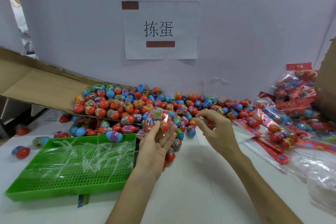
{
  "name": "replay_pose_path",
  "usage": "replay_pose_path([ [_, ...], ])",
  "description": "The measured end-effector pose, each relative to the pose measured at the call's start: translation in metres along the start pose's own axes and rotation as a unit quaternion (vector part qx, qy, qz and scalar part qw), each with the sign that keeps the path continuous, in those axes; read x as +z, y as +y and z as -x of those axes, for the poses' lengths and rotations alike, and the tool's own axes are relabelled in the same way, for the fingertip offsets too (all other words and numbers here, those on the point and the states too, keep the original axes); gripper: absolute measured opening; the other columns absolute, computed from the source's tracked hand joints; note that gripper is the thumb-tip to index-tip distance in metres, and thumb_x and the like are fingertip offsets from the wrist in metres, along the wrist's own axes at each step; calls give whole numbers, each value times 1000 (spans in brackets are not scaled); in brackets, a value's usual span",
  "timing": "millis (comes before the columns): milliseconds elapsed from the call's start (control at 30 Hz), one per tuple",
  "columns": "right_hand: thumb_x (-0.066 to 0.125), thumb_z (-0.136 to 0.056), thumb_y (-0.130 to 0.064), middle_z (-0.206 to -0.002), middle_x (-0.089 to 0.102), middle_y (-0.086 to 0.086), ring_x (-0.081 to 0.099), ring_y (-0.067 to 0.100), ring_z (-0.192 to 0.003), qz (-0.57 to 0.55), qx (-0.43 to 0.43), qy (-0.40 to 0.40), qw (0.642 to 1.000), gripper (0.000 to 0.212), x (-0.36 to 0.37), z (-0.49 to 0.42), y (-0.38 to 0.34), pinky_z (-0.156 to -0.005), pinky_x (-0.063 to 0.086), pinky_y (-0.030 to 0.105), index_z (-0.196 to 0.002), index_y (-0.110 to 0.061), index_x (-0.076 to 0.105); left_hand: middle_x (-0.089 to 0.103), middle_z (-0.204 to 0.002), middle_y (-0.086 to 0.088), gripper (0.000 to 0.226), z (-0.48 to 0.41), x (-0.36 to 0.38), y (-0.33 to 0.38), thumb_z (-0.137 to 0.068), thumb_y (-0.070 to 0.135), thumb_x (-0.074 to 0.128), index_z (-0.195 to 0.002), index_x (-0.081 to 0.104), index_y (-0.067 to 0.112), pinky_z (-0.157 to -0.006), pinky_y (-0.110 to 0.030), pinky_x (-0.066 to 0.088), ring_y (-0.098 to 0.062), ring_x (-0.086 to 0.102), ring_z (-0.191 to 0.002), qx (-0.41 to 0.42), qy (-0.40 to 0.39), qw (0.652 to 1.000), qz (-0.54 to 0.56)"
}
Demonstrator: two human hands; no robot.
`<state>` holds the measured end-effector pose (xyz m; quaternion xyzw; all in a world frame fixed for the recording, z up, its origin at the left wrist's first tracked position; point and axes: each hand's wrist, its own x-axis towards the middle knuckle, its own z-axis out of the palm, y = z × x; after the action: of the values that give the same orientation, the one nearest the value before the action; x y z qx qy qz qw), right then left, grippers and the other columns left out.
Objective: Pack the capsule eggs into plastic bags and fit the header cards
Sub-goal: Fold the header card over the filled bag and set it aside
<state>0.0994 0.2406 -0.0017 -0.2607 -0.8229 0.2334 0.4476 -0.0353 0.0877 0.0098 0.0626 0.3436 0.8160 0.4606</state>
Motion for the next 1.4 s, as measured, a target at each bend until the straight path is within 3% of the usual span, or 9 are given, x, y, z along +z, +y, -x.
replay_pose_path([
  [233, 49, -107, -32, -96, 74, 3, 62, 21, -58, -305, 46, -13, 951, 30, 16, 9, -46, -52, 53, 27, -106, -13, 72, 76, -117, -18, 38, 2, 2, -4, -102, 21, 61, -134, 61, 0, -90, -37, 62, -28, 77, -102, 12, 2, 999, -38],
  [367, 47, -103, -31, -99, 71, 15, 64, 22, -70, -344, 83, -58, 934, 34, 22, 14, -52, -60, 56, 31, -109, -8, 71, 74, -120, -20, 43, 2, 3, -5, -101, 23, 62, -137, 59, -2, -94, -42, 61, -34, 75, -105, 3, -2, 998, -67],
  [600, 47, -101, -30, -124, 71, 2, 73, 31, -82, -385, 120, -67, 912, 33, 25, 16, -56, -75, 61, 36, -110, -4, 65, 73, -120, -23, 45, 4, 4, -6, -101, 21, 62, -137, 59, -6, -91, -38, 60, -33, 72, -104, -23, -12, 998, -63],
  [767, 53, -100, -29, -128, 60, 13, 75, 34, -80, -359, 106, -34, 927, 28, 30, 18, -56, -77, 61, 38, -109, -6, 68, 74, -82, -7, 22, 2, 2, -6, -100, 18, 62, -113, 66, 1, -79, -31, 61, -20, 74, -79, -29, -30, 998, -55],
  [1000, 50, -103, -30, -112, 75, 3, 70, 27, -65, -326, 98, -35, 940, 27, 25, 18, -52, -56, 58, 38, -111, -12, 68, 73, -120, -22, 39, 3, 1, -6, -101, 20, 60, -132, 64, -2, -83, -34, 63, -33, 74, -108, -39, -52, 996, -68],
  [1133, 49, -104, -32, -124, 71, -6, 56, 18, -44, -296, 57, -69, 951, 26, 26, 19, -51, -45, 49, 27, -109, -16, 69, 76, -116, -18, 50, 1, -1, -6, -86, 19, 71, -132, 65, 0, -83, -33, 64, -27, 76, -104, -37, -56, 997, -43],
  [1233, 53, -101, -32, -128, 68, -11, 62, 13, -57, -293, 40, -65, 953, 26, 28, 19, -53, -52, 52, 25, -111, -19, 73, 75, -119, -18, 47, -1, -3, -5, -83, 19, 72, -127, 69, 2, -79, -31, 63, -26, 76, -105, -44, -56, 997, -40],
  [1333, 60, -100, -35, -119, 60, -10, 63, 8, -97, -207, -5, 57, 977, 21, 27, 17, -50, -72, 53, 20, -113, -27, 74, 77, -110, -18, 39, -3, -4, -4, -79, 18, 73, -113, 74, 0, -72, -29, 63, -25, 78, -98, -47, -46, 998, -19],
  [1400, 65, -99, -33, -113, 52, -4, 58, 6, -97, -134, -5, 131, 982, 21, 22, 13, -42, -71, 54, 18, -119, -31, 70, 78, -105, -17, 30, -4, -5, -4, -80, 17, 73, -105, 76, 1, -76, -30, 63, -24, 78, -97, -45, -42, 998, -16],
])
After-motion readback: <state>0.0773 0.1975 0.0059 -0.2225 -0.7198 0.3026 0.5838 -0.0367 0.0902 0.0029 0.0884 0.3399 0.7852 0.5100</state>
